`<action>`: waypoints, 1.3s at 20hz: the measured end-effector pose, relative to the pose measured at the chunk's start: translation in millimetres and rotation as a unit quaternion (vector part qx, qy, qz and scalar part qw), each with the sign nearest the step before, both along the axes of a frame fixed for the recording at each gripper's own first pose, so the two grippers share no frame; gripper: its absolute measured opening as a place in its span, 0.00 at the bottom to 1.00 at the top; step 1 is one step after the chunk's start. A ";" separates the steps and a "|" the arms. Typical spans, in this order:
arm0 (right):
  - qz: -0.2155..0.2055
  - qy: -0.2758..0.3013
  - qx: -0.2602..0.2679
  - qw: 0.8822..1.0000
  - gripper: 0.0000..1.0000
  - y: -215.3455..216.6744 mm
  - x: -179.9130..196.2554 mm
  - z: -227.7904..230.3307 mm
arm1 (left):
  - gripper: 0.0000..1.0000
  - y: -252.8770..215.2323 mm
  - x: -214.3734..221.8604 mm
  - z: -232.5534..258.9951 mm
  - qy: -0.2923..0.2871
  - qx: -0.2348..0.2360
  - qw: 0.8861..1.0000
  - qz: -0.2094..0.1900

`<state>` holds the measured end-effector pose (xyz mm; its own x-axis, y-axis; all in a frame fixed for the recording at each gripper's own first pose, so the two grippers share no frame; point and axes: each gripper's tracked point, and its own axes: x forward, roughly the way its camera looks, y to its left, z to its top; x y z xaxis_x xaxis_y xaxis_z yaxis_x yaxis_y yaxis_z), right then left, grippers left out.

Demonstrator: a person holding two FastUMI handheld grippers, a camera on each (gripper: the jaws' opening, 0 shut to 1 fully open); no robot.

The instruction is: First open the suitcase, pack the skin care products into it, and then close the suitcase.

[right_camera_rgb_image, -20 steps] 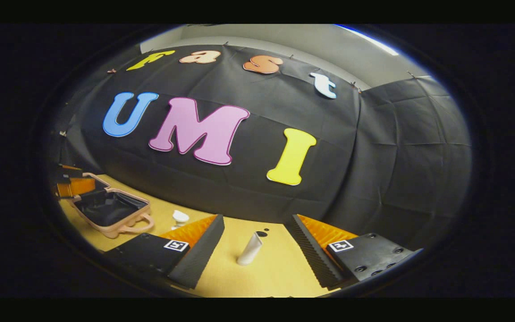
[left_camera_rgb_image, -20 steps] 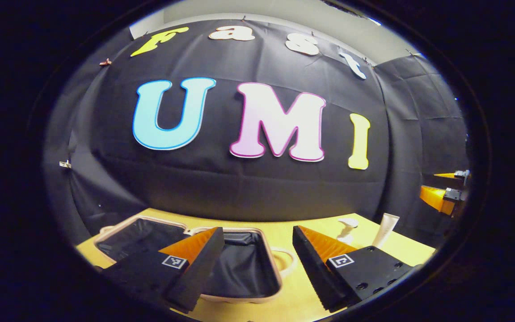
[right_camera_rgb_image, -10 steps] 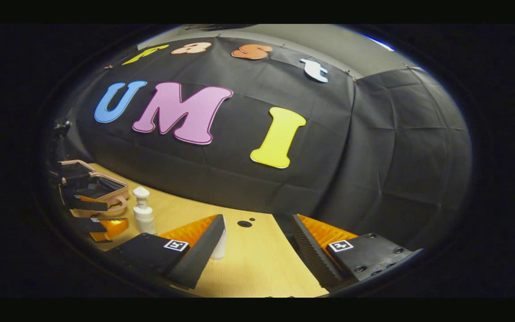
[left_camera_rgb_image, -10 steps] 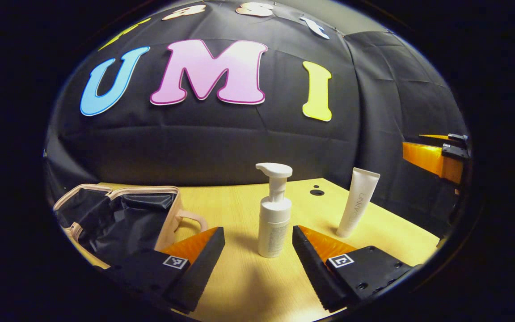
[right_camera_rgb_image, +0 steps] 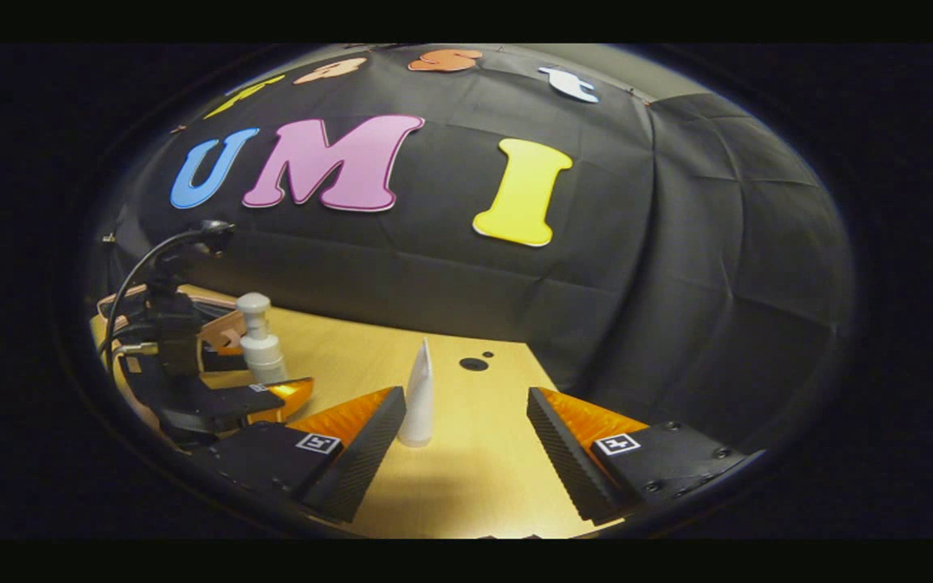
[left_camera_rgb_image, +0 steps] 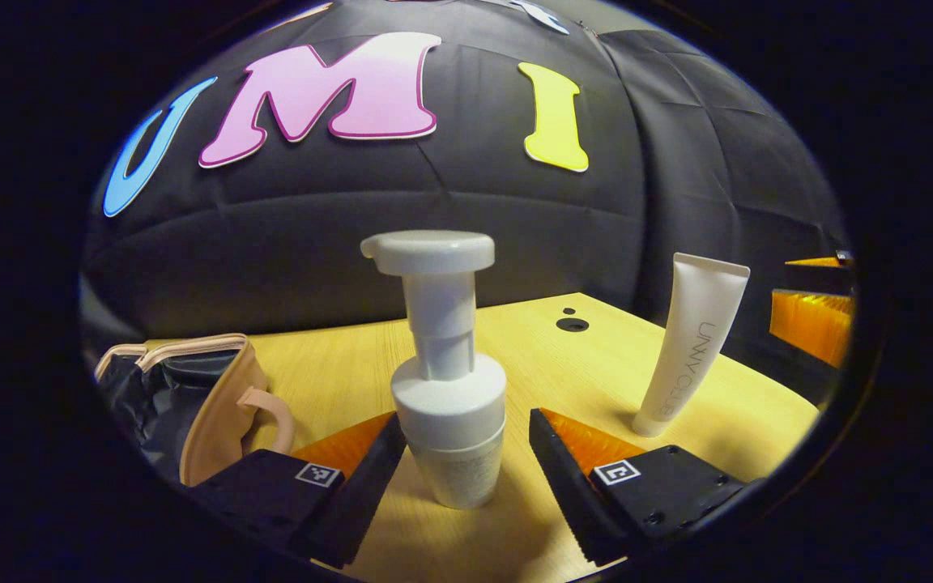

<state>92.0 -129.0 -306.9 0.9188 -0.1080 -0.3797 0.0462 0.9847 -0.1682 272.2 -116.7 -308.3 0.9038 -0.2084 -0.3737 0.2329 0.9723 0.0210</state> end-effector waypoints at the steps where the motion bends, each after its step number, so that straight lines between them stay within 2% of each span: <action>1: 0.005 0.011 0.005 1.000 0.97 4.2 1.3 -7.8 | 0.95 1.4 1.1 -1.6 0.000 -0.003 1.000 0.002; 3: 0.015 0.028 0.016 0.999 0.98 12.5 6.2 -22.7 | 0.71 4.8 -0.1 -0.2 0.000 -0.008 1.000 -0.001; 4: 0.022 0.039 0.026 0.999 0.98 18.5 8.1 -30.5 | 0.65 4.0 3.5 -4.0 0.002 -0.010 1.000 -0.006; 6: 0.036 0.056 0.045 0.997 0.98 31.8 9.5 -45.2 | 0.63 6.9 4.0 -3.4 0.002 -0.015 1.000 -0.010; 8: 0.031 0.076 0.035 0.996 0.98 31.7 11.5 -62.0 | 0.61 14.0 2.6 -2.1 0.002 -0.020 1.000 -0.003; 14: 0.006 0.087 0.031 0.996 0.97 32.0 41.8 -101.0 | 0.61 36.5 -9.8 1.3 0.011 -0.024 1.000 0.013; 19: -0.028 0.087 0.049 0.995 0.96 23.5 56.5 -117.5 | 0.61 50.1 -20.3 13.1 0.010 -0.024 1.000 0.018; 20: -0.035 0.094 0.039 0.994 0.94 18.7 54.5 -122.7 | 0.61 51.6 -21.7 13.0 0.011 -0.025 0.999 0.019; 21: -0.038 0.100 0.025 0.994 0.79 13.7 53.9 -128.1 | 0.61 53.3 -23.4 13.6 0.012 -0.027 0.999 0.021; 22: -0.035 0.104 0.033 0.993 0.64 15.2 55.0 -129.7 | 0.58 55.1 -25.3 13.3 0.014 -0.027 0.999 0.023; 23: -0.034 0.104 0.042 0.993 0.58 17.5 53.4 -128.5 | 0.61 57.0 -27.0 13.6 0.015 -0.027 0.999 0.025; 26: -0.028 0.101 0.054 0.993 0.53 17.8 57.8 -127.9 | 0.61 60.8 -30.0 13.2 0.017 -0.032 0.999 0.031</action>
<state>149.8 -111.1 -434.8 0.8166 -0.1055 -0.5674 0.0774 0.9943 -0.0734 242.2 -55.9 -295.1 0.9025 -0.1766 -0.3929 0.1713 0.9840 -0.0487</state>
